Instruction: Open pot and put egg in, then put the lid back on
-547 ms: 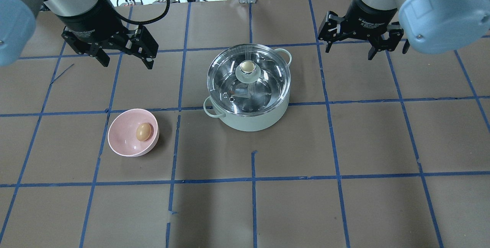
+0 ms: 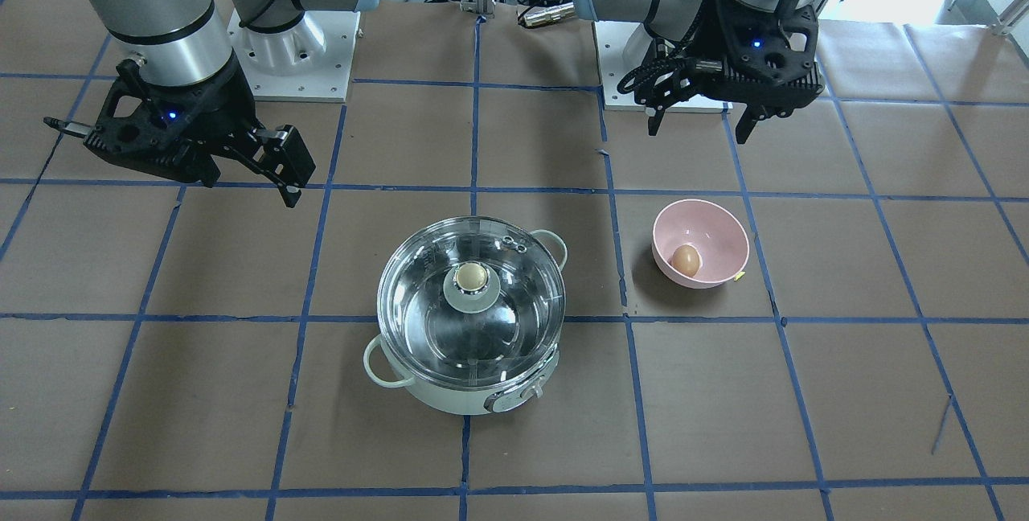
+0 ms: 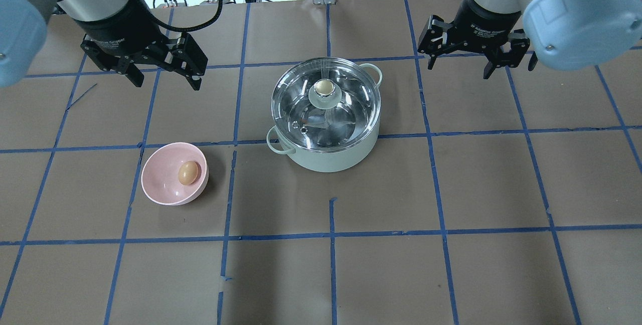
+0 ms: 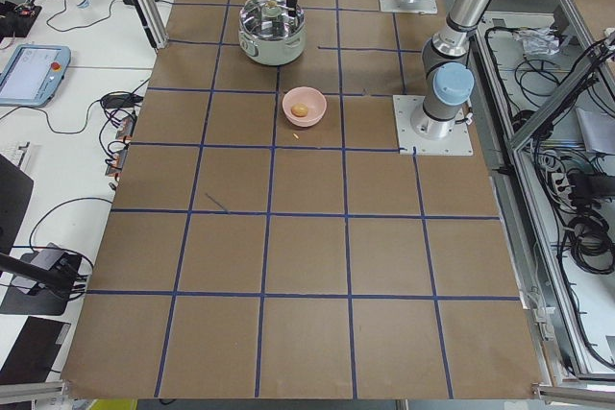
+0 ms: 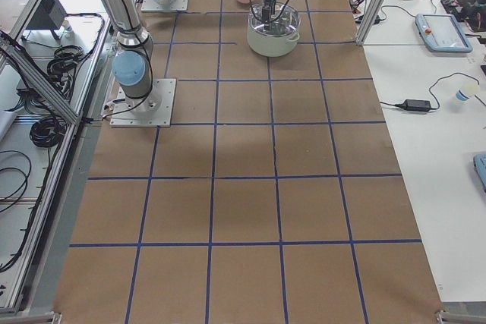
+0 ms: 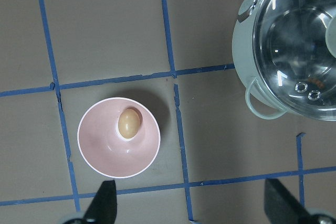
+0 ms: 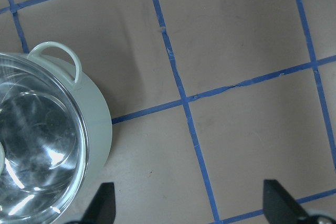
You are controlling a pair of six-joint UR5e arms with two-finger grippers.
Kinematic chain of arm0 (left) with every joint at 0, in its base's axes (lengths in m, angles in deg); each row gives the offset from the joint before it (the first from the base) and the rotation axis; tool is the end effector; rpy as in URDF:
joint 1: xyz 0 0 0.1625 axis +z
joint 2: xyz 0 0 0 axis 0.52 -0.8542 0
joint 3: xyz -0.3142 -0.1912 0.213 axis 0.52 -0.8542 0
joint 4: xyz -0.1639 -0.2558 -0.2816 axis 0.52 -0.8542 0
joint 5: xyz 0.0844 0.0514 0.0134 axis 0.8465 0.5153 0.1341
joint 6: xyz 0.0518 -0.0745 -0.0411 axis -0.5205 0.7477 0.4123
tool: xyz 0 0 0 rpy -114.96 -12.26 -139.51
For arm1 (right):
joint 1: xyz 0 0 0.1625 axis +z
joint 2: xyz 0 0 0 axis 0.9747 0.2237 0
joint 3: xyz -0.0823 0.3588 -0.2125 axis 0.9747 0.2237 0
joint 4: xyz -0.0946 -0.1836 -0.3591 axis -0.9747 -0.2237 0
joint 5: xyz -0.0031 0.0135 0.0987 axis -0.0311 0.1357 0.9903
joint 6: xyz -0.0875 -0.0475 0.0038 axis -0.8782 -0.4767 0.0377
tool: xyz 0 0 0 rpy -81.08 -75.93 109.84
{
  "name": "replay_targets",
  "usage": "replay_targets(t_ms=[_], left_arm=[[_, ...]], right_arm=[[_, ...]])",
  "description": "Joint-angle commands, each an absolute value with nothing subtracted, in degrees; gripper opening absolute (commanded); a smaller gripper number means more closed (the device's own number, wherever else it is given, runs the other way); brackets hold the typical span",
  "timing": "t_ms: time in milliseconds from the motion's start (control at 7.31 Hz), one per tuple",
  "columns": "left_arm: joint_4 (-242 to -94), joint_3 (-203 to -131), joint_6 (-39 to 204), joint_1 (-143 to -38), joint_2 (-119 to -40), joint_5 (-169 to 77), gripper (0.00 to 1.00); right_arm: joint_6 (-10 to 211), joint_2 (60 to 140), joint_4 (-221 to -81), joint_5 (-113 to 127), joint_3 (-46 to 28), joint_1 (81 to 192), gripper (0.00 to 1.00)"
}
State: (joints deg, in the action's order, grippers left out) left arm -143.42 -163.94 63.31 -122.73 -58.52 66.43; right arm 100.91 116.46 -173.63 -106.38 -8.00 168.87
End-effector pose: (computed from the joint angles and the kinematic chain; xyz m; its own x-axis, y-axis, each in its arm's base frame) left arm -0.1432 -0.4805 0.5145 -0.9941 0.1064 -0.0204 0.1070 0.9938 -0.0303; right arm 0.1484 -0.5190 0.4585 -0.9644 0.2642 -0.0099 0.2642 0.9618 -0.0715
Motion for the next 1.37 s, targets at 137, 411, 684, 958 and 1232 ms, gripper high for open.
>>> replay_targets(t_ms=[137, 411, 684, 958, 1232], left_arm=[[-143.57, -163.94, 63.31, -122.65, -58.44, 66.47, 1.00], [-143.58, -163.94, 63.31, -122.65, -58.43, 66.38, 1.00], [-143.58, -163.94, 63.31, -122.56, -58.43, 66.38, 1.00], [-143.58, -163.94, 63.31, -122.56, -58.43, 66.47, 1.00], [-143.58, -163.94, 63.39, -122.39, -58.43, 66.38, 1.00]], right_arm=[[100.85, 115.07, -174.39, -106.24, -7.94, 168.48, 1.00], [100.76, 114.99, -174.56, -105.80, -7.85, 168.48, 1.00], [97.71, 114.37, -174.83, -106.33, -7.85, 168.48, 1.00], [97.07, 114.46, -175.44, -106.15, -7.85, 167.87, 1.00], [96.89, 114.46, -175.44, -106.07, -7.94, 167.87, 1.00]])
